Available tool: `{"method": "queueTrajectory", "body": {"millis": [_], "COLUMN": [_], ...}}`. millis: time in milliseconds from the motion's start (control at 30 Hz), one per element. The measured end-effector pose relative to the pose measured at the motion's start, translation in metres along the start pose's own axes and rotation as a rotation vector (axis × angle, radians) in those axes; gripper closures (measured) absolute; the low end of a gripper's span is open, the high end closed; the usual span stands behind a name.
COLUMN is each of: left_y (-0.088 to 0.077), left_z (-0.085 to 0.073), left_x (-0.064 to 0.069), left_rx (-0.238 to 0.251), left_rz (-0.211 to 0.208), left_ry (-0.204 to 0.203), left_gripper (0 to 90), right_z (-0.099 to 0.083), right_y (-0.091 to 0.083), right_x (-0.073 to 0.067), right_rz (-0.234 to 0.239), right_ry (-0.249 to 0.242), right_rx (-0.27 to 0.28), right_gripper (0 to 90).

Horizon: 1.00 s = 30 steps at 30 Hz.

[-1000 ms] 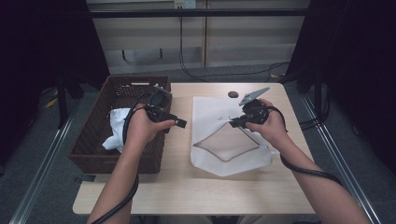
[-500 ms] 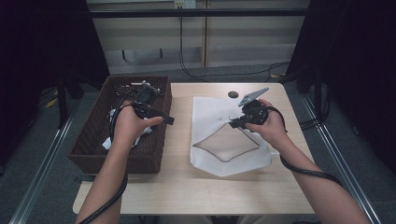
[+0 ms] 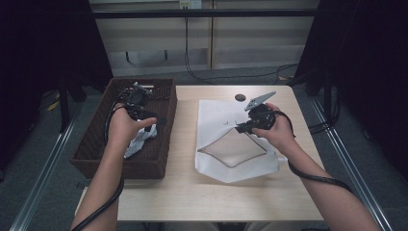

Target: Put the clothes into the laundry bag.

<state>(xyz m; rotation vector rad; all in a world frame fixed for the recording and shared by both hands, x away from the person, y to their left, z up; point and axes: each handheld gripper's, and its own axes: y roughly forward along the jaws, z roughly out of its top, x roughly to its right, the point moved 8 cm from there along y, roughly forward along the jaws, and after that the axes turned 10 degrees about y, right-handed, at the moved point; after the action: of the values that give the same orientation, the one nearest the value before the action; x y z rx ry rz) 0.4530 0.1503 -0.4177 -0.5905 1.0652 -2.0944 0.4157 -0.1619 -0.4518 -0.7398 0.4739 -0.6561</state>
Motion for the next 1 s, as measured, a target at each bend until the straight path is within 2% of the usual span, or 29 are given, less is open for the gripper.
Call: {"method": "queueTrajectory", "body": {"millis": [233, 267, 400, 467, 500, 700, 767, 967, 1000], "left_y": [0.0, 0.0, 0.001, 0.003, 0.005, 0.014, 0.016, 0.02, 0.022], "left_z": [-0.007, -0.008, -0.014, -0.017, -0.018, -0.027, -0.028, -0.031, -0.031], "left_x": [-0.012, -0.015, -0.027, -0.031, -0.034, -0.049, -0.053, -0.063, -0.065], "left_rx": [-0.005, -0.008, -0.018, -0.027, -0.018, -0.047, -0.033, -0.044, -0.028], "left_rz": [0.015, 0.019, 0.043, 0.042, 0.048, 0.059, 0.067, 0.074, 0.077], "left_ry": [-0.026, -0.02, -0.048, -0.057, -0.074, -0.098, -0.116, -0.116, -0.123], "left_gripper": [14.5, 14.3, 13.8, 13.7, 13.7, 12.8, 12.6, 12.0, 11.4], "right_z": [-0.001, -0.001, -0.001, -0.002, -0.002, -0.003, -0.003, -0.004, -0.004], "right_y": [0.0, 0.0, 0.0, 0.0, 0.0, 0.0, 0.0, -0.001, -0.001], "right_x": [0.0, 0.0, 0.0, -0.001, 0.0, -0.001, -0.001, 0.001, 0.001], "right_rz": [-0.008, -0.002, -0.005, -0.004, -0.003, 0.012, 0.011, 0.011, -0.001], "right_ry": [0.002, 0.004, -0.002, 0.0, 0.0, 0.002, 0.005, 0.007, 0.006], "right_rx": [-0.005, -0.003, -0.006, -0.006, -0.006, -0.007, -0.008, -0.006, -0.008], "right_gripper": [88.0, 88.0, 88.1, 88.1, 88.1, 88.1, 88.2, 88.2, 88.2]}}
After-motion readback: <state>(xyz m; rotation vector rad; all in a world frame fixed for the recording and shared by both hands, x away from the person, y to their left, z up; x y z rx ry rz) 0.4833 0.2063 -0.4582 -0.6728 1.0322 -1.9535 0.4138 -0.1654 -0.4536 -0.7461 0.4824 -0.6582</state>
